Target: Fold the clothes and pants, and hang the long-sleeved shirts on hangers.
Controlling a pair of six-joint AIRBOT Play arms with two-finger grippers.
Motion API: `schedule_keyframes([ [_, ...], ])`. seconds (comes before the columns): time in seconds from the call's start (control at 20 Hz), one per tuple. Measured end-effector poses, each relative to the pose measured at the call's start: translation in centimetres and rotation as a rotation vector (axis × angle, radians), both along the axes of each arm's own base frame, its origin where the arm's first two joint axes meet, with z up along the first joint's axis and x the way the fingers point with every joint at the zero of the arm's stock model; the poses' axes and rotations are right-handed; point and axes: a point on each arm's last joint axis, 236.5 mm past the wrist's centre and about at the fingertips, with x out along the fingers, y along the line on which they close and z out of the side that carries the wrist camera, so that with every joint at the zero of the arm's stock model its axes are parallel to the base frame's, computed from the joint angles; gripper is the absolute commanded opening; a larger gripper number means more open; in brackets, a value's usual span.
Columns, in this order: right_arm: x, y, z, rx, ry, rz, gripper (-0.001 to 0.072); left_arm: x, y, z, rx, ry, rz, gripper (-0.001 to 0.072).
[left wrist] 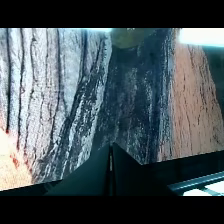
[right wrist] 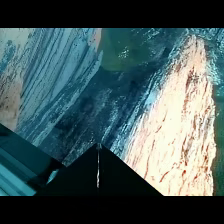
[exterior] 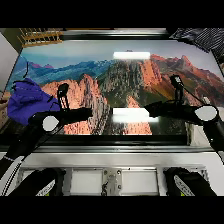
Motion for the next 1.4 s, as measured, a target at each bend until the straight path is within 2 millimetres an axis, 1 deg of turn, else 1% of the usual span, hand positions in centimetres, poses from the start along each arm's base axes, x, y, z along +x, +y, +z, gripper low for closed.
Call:
schedule_keyframes([
  [0.8,0.0,0.0,0.0,0.000,0.000,0.000,0.0011,0.1,0.0,0.1,-0.002,-0.006,0.002,0.0015],
  [0.85,0.0,0.0,0.0,0.000,0.000,0.000,0.0011,0.3,0.0,0.2,-0.002,-0.015,0.006,0.0216],
  [0.9,0.0,0.0,0.0,0.000,0.000,0.000,0.0011,0.7,0.5,0.3,0.007,-0.027,0.013,0.0637],
  [0.95,0.0,0.0,0.0,0.000,0.000,0.000,0.0011,1.3,1.2,0.5,0.023,-0.044,0.027,0.0719],
  [1.0,0.0,0.0,0.0,0.000,0.000,0.000,0.0011,2.2,2.7,0.8,0.044,-0.062,0.057,0.0719],
  [1.05,0.0,0.0,0.0,0.000,0.000,0.000,0.0011,3.2,4.5,1.2,0.064,-0.076,0.099,0.0719],
  [1.15,0.0,0.0,0.0,0.000,0.000,0.000,0.0011,5.1,9.8,1.6,0.100,-0.084,0.229,0.0719],
  [1.2,0.0,0.0,0.0,0.000,0.000,0.000,0.0011,5.7,13.2,1.7,0.118,-0.084,0.313,0.0719],
  [1.3,0.0,0.0,0.0,0.000,0.000,0.000,0.0011,5.8,20.0,1.4,0.149,-0.064,0.479,0.0719],
  [1.35,0.0,0.0,0.0,0.000,0.000,0.000,0.0011,5.2,23.7,0.9,0.162,-0.046,0.569,0.0719],
  [1.4,0.0,0.0,0.0,0.000,0.000,0.000,0.0011,4.2,27.0,0.1,0.171,-0.022,0.660,0.0719],
])
